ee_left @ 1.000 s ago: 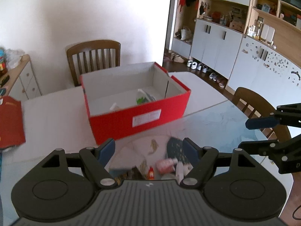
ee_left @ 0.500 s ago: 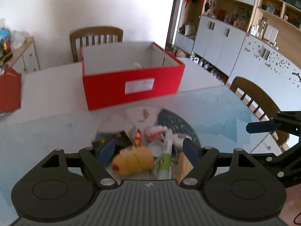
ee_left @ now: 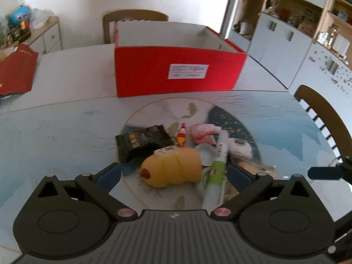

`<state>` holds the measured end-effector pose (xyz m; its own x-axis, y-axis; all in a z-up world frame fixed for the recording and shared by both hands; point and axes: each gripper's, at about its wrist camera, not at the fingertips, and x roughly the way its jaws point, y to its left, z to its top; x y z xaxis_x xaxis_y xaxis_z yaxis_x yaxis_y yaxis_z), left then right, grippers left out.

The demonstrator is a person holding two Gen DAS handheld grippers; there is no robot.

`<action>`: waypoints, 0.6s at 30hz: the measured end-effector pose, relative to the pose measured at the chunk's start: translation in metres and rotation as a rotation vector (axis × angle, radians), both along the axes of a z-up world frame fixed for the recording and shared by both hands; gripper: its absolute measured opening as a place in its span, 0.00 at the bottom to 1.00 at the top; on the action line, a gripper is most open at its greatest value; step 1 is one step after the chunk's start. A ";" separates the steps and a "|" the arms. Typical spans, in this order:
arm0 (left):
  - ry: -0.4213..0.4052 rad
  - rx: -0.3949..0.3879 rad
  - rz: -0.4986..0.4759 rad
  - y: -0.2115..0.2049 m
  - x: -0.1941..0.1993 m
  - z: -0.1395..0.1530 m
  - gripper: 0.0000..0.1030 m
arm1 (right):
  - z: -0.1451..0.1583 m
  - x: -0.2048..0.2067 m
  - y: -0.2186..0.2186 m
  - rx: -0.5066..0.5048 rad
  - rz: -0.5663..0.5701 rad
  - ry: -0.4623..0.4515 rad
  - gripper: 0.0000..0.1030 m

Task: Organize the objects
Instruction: 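Grasp yellow plush toy with left gripper while right gripper grasps bagged bread slice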

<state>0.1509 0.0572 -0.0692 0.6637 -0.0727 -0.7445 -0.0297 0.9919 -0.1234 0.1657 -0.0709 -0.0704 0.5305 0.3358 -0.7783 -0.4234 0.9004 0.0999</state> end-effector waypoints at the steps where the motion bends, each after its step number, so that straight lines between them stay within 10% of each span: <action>1: 0.000 0.003 0.007 0.001 0.002 -0.002 1.00 | -0.002 0.002 0.002 -0.004 -0.007 0.003 0.92; 18: 0.032 0.073 0.053 -0.005 0.035 -0.015 1.00 | -0.024 0.040 0.029 -0.079 -0.208 0.045 0.99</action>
<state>0.1858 0.0523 -0.0840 0.6409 0.0173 -0.7674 -0.0850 0.9952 -0.0485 0.2057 -0.0416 -0.0943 0.5458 0.1597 -0.8226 -0.2248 0.9736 0.0398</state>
